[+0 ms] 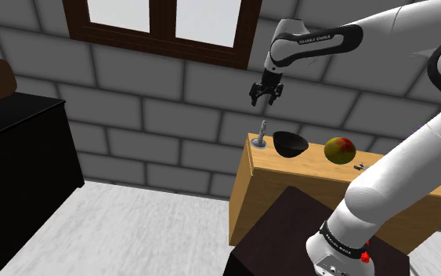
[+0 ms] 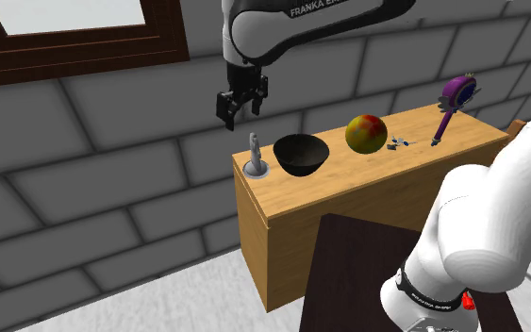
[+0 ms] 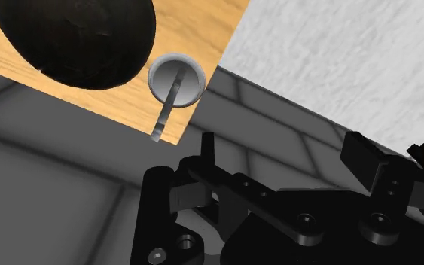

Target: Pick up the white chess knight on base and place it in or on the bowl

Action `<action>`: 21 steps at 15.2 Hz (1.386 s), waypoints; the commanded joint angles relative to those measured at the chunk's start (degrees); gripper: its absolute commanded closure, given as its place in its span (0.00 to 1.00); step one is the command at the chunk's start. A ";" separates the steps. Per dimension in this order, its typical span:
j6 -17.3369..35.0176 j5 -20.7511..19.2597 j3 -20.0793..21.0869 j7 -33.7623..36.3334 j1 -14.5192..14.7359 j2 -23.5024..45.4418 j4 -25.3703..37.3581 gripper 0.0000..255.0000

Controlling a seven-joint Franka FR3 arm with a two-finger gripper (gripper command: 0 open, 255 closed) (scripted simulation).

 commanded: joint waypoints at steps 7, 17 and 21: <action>3.81 1.91 -3.99 3.15 -3.76 13.65 7.31 0.00; 7.73 5.37 -7.02 4.84 -7.47 26.08 13.33 0.00; 10.39 5.76 -6.95 4.59 -7.65 27.60 12.16 0.00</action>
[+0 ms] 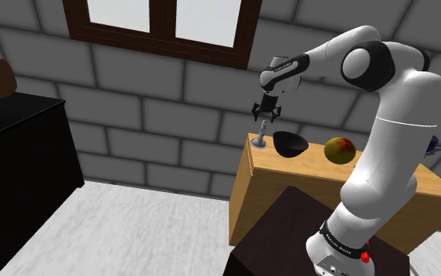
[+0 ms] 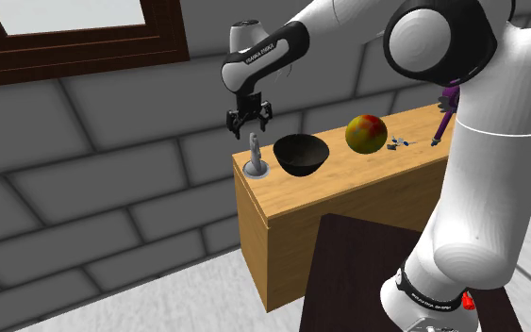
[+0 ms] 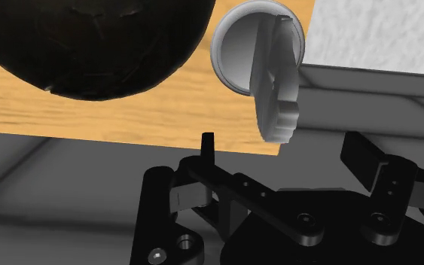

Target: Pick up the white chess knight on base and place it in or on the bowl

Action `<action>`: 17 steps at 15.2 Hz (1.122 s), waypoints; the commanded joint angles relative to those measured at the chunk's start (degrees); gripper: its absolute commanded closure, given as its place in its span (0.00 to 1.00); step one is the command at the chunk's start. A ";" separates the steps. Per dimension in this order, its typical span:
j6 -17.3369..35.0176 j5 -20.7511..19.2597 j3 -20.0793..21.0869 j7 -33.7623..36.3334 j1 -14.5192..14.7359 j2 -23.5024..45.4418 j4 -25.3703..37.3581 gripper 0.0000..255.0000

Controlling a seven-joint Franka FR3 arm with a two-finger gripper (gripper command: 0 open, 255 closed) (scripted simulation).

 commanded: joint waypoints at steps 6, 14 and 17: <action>1.30 0.19 -0.02 -0.27 -0.17 0.62 -0.66 0.00; 1.29 0.19 -0.02 -0.26 -0.17 0.62 -0.66 1.00; 1.28 0.19 -0.02 -0.27 -0.18 0.62 -0.65 1.00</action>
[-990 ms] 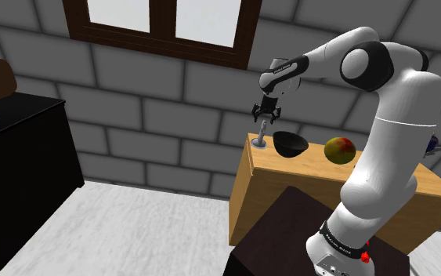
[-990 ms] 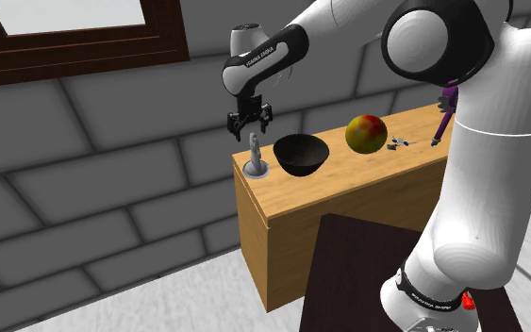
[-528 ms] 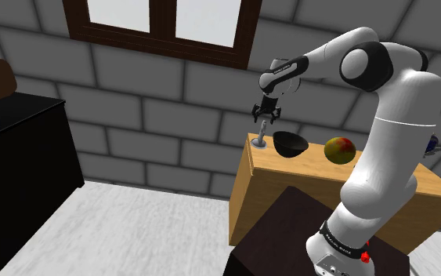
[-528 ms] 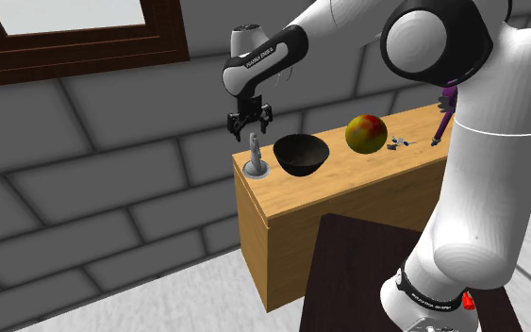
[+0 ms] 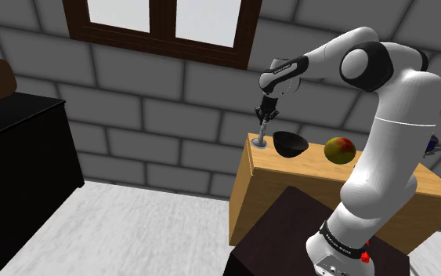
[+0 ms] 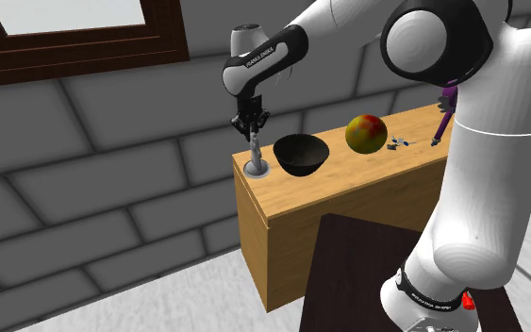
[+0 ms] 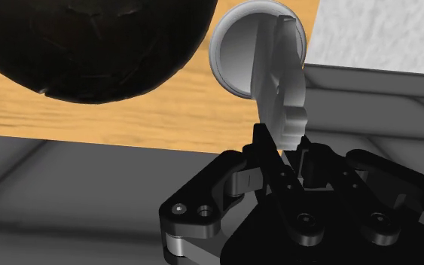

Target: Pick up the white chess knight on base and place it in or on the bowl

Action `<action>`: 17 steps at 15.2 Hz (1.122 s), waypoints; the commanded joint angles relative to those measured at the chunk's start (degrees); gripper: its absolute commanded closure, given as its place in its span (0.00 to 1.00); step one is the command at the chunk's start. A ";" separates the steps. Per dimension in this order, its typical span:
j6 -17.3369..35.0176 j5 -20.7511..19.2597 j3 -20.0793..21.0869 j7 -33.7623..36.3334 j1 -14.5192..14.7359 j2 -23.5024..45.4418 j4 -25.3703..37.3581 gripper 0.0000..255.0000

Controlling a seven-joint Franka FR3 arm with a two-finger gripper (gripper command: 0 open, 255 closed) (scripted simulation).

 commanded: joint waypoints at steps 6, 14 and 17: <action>-2.74 -0.35 -0.10 0.14 0.10 -1.33 1.33 1.00; -8.34 -0.87 -0.23 0.31 0.24 -3.56 4.73 1.00; -10.47 -1.02 -0.26 0.34 0.27 -4.22 6.23 1.00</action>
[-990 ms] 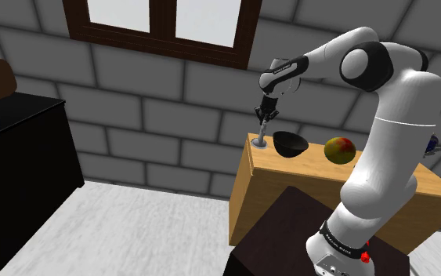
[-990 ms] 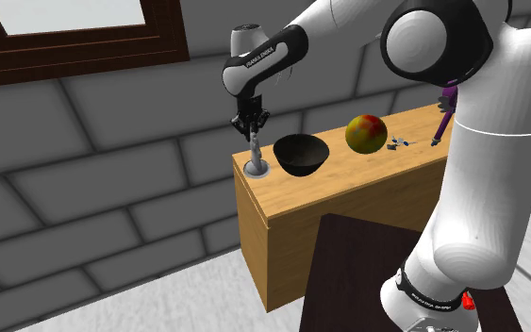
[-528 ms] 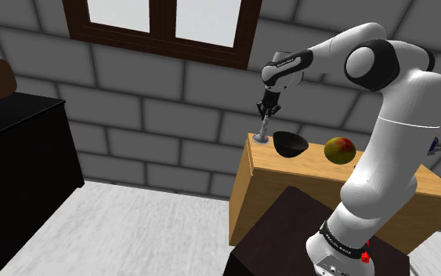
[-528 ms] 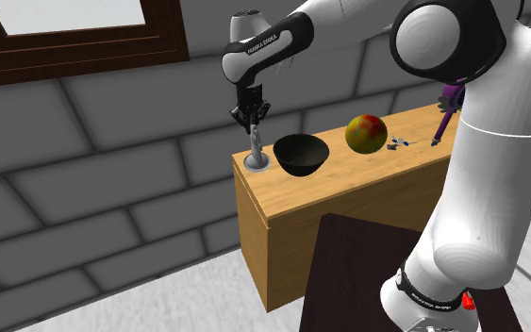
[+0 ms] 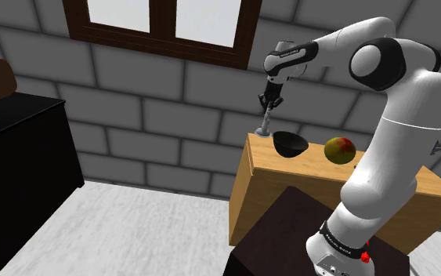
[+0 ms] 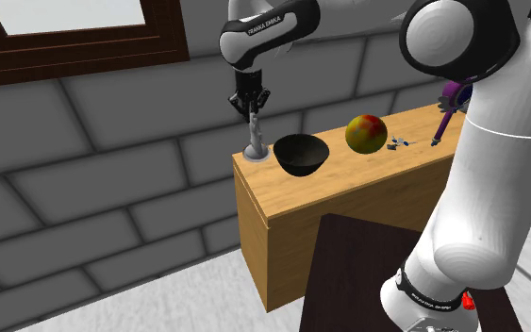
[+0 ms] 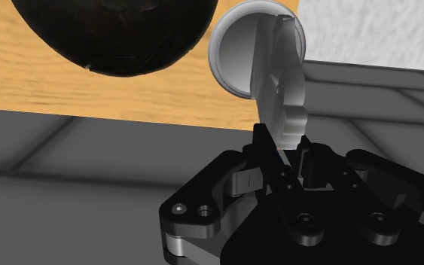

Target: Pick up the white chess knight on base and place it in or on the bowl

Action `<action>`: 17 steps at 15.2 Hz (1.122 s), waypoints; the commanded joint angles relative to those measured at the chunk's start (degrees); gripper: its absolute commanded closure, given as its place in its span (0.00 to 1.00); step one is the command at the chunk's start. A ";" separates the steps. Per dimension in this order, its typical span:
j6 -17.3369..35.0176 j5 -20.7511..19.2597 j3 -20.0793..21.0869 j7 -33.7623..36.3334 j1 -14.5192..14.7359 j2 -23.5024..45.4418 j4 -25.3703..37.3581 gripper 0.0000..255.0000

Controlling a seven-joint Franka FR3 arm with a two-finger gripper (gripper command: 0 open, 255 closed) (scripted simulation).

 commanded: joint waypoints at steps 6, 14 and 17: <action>-5.09 -0.25 -0.05 0.02 0.06 -1.17 3.93 1.00; -11.06 -0.37 -0.09 -0.08 0.05 -1.83 9.26 1.00; -13.36 -0.36 -0.11 -0.15 0.03 -1.86 11.53 1.00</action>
